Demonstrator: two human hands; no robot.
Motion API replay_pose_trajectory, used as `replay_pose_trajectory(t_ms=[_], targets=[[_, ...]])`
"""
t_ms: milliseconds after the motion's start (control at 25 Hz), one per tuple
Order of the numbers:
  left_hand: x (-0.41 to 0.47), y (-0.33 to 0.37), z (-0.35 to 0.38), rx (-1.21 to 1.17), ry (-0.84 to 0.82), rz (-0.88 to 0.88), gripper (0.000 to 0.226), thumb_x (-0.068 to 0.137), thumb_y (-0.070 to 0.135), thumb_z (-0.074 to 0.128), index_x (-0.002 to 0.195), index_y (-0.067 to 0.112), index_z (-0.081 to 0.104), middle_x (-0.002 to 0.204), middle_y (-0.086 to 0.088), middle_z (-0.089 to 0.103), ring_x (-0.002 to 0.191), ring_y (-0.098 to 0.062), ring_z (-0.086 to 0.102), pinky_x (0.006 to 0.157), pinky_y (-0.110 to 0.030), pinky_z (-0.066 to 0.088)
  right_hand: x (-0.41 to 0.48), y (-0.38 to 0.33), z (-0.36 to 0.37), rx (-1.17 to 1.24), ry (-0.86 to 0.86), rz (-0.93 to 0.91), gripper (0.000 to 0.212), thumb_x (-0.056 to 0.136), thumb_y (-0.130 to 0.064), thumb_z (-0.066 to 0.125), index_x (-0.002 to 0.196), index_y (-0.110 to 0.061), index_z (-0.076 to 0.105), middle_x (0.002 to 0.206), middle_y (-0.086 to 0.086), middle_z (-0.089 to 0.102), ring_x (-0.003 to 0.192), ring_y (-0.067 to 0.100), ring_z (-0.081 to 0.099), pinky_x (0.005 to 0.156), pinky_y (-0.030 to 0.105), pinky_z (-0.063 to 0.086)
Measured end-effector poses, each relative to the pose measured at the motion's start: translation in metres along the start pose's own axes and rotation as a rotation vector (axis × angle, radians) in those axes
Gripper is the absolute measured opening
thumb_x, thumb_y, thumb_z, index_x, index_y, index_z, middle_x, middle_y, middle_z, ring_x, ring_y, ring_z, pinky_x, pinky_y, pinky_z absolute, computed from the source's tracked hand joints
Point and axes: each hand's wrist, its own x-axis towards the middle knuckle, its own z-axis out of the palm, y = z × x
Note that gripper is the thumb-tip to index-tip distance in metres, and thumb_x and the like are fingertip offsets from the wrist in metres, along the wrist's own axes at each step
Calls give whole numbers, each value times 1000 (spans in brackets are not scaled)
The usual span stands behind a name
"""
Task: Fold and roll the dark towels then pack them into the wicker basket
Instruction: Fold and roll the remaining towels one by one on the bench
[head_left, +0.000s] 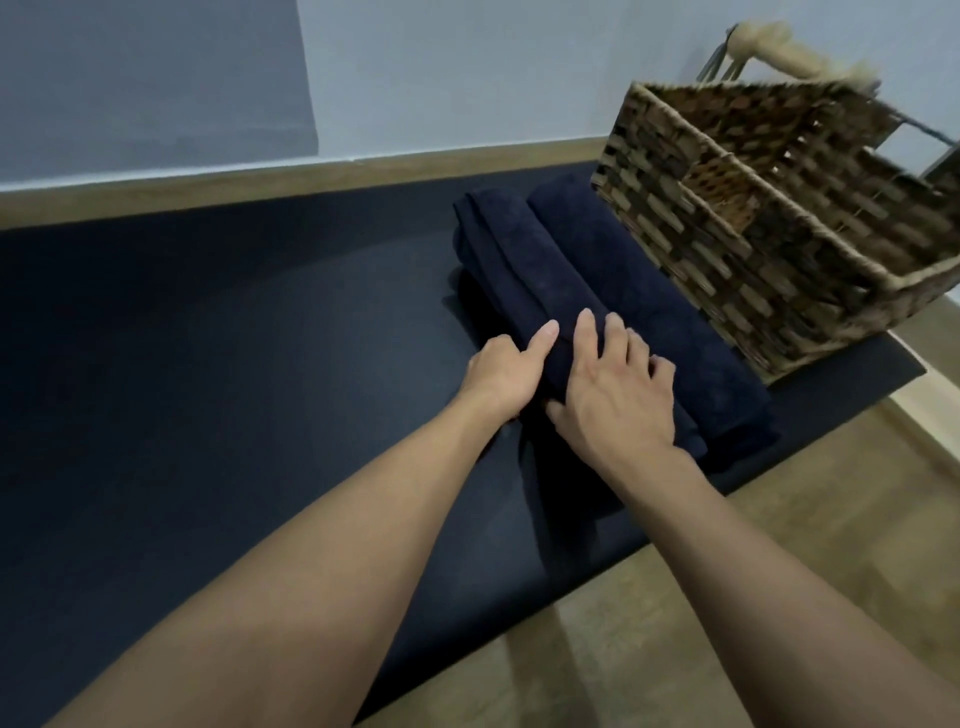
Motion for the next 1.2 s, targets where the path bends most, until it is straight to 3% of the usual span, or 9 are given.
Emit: replay_pose_trajectory(t_ms=[80, 240, 360, 560, 800, 960, 1200], targets=[[-12, -3, -6, -24, -9, -3, 71, 94, 68, 35, 139, 15, 48, 127, -8, 59, 99, -28, 65, 88, -42, 57, -5, -7, -15, 44, 23, 22, 97, 87, -48, 63, 155, -13, 2, 162, 17, 8, 149, 33, 13, 114, 53, 22], [-37, -5, -38, -50, 41, 76, 53, 96, 62, 34, 123, 23, 58, 114, -4, 67, 103, -25, 64, 93, -44, 54, -22, -47, -38, 185, 130, -122, 84, 89, -32, 62, 155, -17, 12, 161, 13, 15, 148, 28, 18, 116, 50, 22], [-66, -10, -95, -40, 160, 122, 39, 102, 46, 35, 129, 24, 54, 121, 3, 63, 107, -15, 61, 97, -40, 51, -28, -102, -61, 321, 84, -282, 81, 91, -23, 59, 155, -19, 11, 160, 9, 20, 145, 24, 25, 115, 44, 27], [-134, -65, -219, 86, 417, 102, 39, 102, 40, 37, 134, 24, 53, 127, 3, 62, 114, -16, 59, 100, -40, 48, -58, -218, -103, 549, -105, -652, 86, 87, -14, 60, 156, -17, 8, 151, 8, 34, 132, 28, 43, 106, 43, 36], [-254, -159, -389, 58, 824, -75, 53, 97, 55, 45, 135, 21, 54, 121, 1, 63, 107, -22, 63, 93, -38, 51, -133, -395, -152, 774, -286, -961, 79, 88, -23, 64, 154, -20, 20, 150, 5, 42, 135, 25, 44, 107, 40, 41], [-333, -221, -471, 180, 941, -181, 52, 99, 50, 46, 139, 18, 52, 124, 0, 61, 116, -17, 57, 90, -27, 40, -195, -506, -163, 840, -375, -1090, 75, 90, -26, 63, 153, -22, 23, 149, 4, 43, 132, 24, 47, 104, 37, 43], [-435, -337, -601, 264, 1194, -431, 57, 95, 55, 50, 139, 19, 49, 132, -9, 56, 122, -30, 53, 104, -47, 41, -295, -670, -177, 846, -452, -1233, 67, 93, -33, 60, 151, -20, 29, 145, 6, 46, 127, 24, 50, 101, 35, 41]])
